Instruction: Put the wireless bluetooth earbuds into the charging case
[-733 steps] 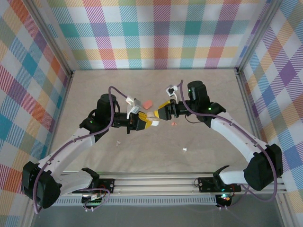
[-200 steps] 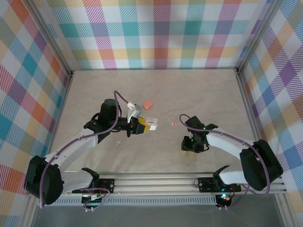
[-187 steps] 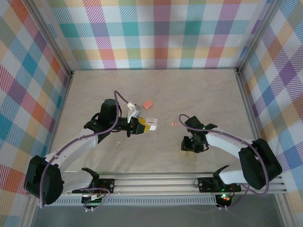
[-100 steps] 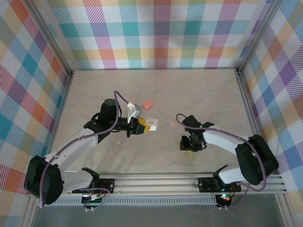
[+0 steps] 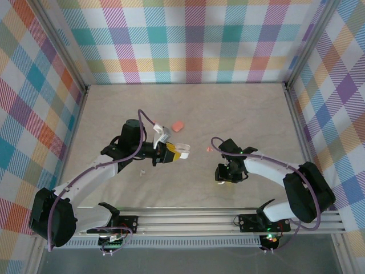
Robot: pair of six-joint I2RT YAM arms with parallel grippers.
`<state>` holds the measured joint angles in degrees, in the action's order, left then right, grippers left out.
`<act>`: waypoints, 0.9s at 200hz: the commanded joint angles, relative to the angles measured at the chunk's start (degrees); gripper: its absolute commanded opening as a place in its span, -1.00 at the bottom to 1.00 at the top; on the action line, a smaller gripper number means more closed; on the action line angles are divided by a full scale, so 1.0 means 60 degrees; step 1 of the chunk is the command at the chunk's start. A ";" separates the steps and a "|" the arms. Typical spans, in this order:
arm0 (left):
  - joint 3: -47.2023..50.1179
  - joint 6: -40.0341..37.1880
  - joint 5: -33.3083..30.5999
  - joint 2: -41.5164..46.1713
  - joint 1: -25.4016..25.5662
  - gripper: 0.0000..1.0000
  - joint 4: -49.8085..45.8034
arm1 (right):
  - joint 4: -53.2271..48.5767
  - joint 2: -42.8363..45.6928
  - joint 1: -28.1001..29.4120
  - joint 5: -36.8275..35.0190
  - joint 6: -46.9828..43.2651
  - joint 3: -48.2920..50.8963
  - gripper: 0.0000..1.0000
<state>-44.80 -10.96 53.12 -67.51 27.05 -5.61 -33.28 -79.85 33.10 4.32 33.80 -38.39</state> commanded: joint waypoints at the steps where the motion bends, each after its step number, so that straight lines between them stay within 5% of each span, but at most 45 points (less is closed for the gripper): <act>1: -0.0386 -0.0266 0.0306 0.0262 -0.0106 -1.00 -0.0164 | -0.0141 -0.0005 0.0078 0.0042 -0.0083 -0.0225 -0.17; 180: -0.0181 -0.0218 0.0260 0.0718 -0.0099 -1.00 -0.0406 | -0.0382 0.0124 0.0445 -0.0495 0.0161 -0.0242 -0.56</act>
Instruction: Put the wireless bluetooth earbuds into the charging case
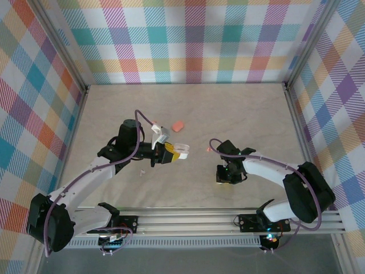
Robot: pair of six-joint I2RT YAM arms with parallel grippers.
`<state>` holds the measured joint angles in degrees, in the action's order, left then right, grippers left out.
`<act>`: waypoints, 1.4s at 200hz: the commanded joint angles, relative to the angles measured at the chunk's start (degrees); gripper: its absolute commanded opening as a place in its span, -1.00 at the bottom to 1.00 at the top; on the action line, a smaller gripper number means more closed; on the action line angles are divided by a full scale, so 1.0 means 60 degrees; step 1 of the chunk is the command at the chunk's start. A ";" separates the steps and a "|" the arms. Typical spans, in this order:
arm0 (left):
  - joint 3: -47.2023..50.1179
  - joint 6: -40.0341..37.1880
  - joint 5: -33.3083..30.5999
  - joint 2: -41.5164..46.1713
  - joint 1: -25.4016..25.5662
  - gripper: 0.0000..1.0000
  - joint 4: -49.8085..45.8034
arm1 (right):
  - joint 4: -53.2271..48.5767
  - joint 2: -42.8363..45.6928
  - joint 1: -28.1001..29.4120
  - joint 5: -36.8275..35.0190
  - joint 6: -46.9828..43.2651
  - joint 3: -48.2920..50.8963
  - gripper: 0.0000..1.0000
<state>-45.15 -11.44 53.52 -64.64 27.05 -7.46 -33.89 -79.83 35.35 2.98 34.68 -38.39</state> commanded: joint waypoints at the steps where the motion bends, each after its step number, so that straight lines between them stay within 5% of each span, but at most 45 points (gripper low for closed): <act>1: -0.0122 -0.0133 0.0193 0.0241 -0.0099 -1.00 -0.0100 | -0.0289 0.0121 0.0070 -0.0282 0.0011 -0.0247 -0.56; 142: 0.0294 -0.0246 -0.0106 0.0628 -0.0086 -1.00 0.0321 | -0.2907 0.1343 0.0262 -0.1174 -0.3771 -0.3404 -0.67; 228: 0.0384 -0.0759 -0.0013 0.0731 0.0033 -1.00 0.0540 | -0.3489 0.1382 0.3466 -0.2889 -0.7297 -0.6491 -0.73; 280: 0.0445 -0.0770 0.0143 0.0874 0.0062 -1.00 0.0566 | -0.2943 0.1361 0.4214 -0.3222 -0.8538 -0.6873 -0.73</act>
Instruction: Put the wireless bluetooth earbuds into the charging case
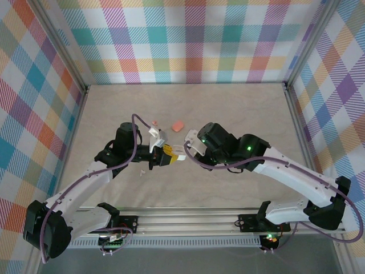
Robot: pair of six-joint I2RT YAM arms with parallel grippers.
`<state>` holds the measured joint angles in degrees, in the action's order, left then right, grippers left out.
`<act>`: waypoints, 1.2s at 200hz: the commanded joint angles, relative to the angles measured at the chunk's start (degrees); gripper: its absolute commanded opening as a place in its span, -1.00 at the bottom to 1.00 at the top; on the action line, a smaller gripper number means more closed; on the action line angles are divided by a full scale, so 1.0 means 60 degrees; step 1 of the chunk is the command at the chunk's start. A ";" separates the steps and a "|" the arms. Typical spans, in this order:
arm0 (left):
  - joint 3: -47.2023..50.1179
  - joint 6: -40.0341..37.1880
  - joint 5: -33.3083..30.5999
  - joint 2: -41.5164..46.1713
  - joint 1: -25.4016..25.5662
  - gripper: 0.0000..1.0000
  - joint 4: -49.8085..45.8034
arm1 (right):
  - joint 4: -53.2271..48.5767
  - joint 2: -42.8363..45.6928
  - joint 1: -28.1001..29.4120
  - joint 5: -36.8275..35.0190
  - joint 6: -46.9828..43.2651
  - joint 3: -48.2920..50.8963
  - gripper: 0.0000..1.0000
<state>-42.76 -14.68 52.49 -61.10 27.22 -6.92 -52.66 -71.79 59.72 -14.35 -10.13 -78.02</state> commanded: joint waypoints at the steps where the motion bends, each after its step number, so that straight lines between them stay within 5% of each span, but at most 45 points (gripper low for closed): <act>1: 0.0050 -0.0240 0.0324 0.0290 0.0026 -1.00 0.0477 | 0.0197 0.0024 0.0153 -0.0333 -0.1083 -0.0268 -0.73; 240: 0.0258 -0.1169 0.0797 0.0734 0.0208 -1.00 0.0538 | 0.1486 -0.0793 0.1455 -0.1871 -0.4631 -0.0434 -0.75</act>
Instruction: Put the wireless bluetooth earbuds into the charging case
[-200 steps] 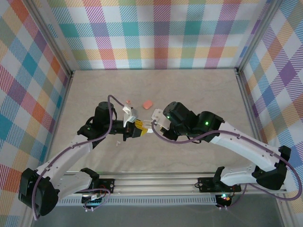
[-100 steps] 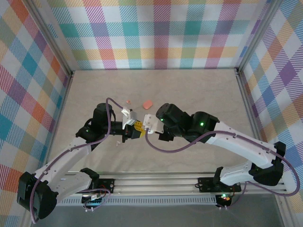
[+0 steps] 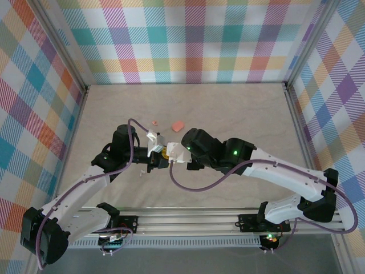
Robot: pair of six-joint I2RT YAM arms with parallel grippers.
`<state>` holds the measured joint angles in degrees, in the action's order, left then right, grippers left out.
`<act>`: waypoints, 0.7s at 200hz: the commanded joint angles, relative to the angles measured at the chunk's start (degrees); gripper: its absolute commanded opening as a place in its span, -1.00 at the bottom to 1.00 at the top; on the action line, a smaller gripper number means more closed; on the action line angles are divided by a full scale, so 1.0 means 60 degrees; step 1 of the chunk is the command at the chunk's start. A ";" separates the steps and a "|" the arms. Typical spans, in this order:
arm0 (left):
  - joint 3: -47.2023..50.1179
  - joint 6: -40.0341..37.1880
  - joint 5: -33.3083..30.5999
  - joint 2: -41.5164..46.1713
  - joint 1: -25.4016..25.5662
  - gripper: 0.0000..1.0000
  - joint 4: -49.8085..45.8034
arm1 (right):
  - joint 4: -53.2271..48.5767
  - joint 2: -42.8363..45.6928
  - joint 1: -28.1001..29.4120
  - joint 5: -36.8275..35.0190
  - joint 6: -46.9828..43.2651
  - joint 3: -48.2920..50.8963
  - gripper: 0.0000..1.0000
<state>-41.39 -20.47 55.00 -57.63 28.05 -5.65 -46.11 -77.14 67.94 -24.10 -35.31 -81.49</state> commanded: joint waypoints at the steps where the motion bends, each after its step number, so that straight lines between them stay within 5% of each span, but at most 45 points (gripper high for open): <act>1: 0.0028 -0.0198 0.0373 0.0156 0.0070 -1.00 0.0319 | 0.0391 0.0099 0.0079 -0.0246 -0.0439 0.0148 -0.75; 140: -0.0060 -0.0163 0.0414 0.0029 0.0071 -1.00 0.0380 | 0.0306 0.0098 0.0460 -0.1258 -0.1711 0.0760 -0.78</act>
<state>-41.39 -20.45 54.83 -57.91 28.05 -5.91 -44.56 -77.14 70.22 -30.24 -42.94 -78.32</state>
